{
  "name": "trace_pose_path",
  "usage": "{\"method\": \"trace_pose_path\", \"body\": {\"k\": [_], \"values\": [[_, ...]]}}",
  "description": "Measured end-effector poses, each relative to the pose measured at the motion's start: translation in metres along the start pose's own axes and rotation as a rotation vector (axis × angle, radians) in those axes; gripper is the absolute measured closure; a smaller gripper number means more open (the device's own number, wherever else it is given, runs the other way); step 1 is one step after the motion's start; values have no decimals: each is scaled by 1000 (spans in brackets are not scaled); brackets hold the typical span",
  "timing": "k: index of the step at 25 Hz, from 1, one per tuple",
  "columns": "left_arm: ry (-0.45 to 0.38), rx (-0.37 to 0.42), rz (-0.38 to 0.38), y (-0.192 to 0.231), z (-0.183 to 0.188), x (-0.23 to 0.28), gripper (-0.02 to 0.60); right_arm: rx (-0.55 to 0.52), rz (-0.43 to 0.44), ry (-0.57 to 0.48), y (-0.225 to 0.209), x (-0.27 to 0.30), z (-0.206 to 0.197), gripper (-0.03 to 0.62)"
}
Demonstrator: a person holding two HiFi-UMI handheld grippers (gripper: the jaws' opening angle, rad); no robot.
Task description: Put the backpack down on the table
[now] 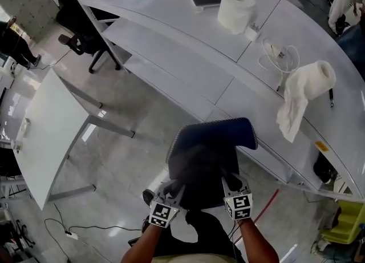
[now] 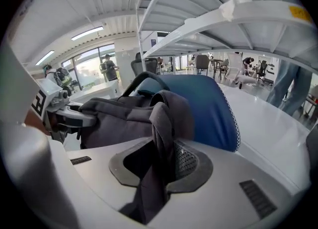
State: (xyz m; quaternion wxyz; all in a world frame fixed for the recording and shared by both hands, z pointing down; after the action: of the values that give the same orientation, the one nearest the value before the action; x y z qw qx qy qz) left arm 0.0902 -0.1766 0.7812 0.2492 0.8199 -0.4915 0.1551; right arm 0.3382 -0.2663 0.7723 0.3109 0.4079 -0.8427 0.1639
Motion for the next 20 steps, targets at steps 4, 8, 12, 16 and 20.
{"method": "trace_pose_path", "body": {"k": [4, 8, 12, 16, 20], "values": [[-26, 6, 21, -13, 8, -36, 499, -27, 18, -27, 18, -26, 13, 497], [-76, 49, 81, -6, 33, -72, 499, -67, 67, -81, 39, -33, 48, 499], [-115, 51, 132, 9, 55, -111, 499, -106, 100, -125, 67, -36, 89, 499], [-159, 29, 167, 20, 74, -151, 500, -146, 139, -155, 95, -47, 130, 500], [-197, 36, 202, 34, 90, -197, 500, -153, 170, -193, 131, -60, 162, 502]]}}
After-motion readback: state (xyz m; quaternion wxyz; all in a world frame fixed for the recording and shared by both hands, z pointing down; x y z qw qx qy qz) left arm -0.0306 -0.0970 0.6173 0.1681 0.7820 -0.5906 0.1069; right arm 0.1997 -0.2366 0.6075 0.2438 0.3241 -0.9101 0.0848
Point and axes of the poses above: the fingertips, and each gripper's own axes: x forward along the fingers, y to its left, z out of its top, the point moved 9 cm from there along -x, backward along the fingers, and after that the axes turned 3 degrees about -z, right-handed, at the moved point
